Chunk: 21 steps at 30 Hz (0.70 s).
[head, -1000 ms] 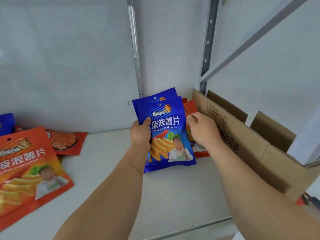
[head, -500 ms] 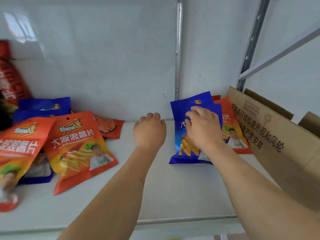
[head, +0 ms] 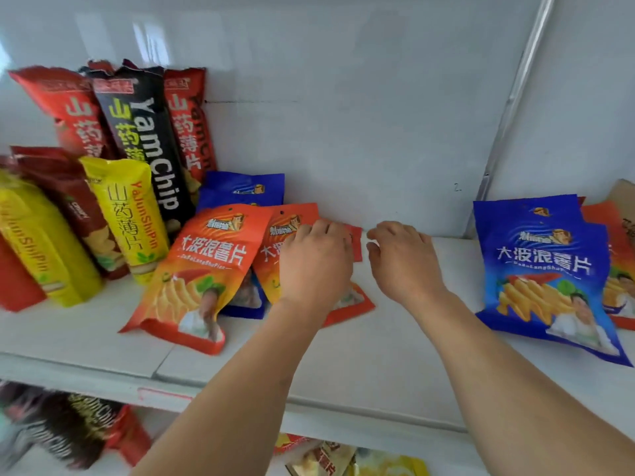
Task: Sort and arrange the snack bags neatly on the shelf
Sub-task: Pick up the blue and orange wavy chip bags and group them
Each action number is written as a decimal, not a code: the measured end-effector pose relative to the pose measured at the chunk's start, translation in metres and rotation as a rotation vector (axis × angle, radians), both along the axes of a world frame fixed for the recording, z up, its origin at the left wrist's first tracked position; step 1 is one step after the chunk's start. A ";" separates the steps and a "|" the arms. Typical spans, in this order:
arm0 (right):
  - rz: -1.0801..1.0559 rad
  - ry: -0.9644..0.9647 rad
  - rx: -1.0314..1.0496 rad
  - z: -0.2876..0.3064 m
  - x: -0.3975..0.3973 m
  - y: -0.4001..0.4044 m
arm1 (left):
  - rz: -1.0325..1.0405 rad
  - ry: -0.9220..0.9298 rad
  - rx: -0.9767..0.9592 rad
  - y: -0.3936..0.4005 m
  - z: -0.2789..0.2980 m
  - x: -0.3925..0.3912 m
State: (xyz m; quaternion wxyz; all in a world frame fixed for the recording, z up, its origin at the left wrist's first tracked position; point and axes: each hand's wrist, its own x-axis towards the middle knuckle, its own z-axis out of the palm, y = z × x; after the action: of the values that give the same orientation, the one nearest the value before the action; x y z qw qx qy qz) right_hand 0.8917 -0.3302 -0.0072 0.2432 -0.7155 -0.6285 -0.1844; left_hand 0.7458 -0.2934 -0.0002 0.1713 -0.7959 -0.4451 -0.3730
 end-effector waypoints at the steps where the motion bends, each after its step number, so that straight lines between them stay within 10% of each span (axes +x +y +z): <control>1: 0.002 0.016 -0.022 0.002 -0.010 0.004 | 0.010 -0.012 -0.017 0.002 0.001 -0.012; 21: -0.047 0.741 -0.392 -0.004 -0.086 0.041 | 0.386 -0.381 -0.842 0.052 -0.014 -0.160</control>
State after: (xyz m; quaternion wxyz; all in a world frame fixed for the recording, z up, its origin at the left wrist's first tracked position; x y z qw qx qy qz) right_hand 0.8057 -0.2889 -0.0111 0.3078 -0.7804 -0.5050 0.2030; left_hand 0.5861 -0.2409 -0.0141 -0.1832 -0.6170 -0.7193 -0.2614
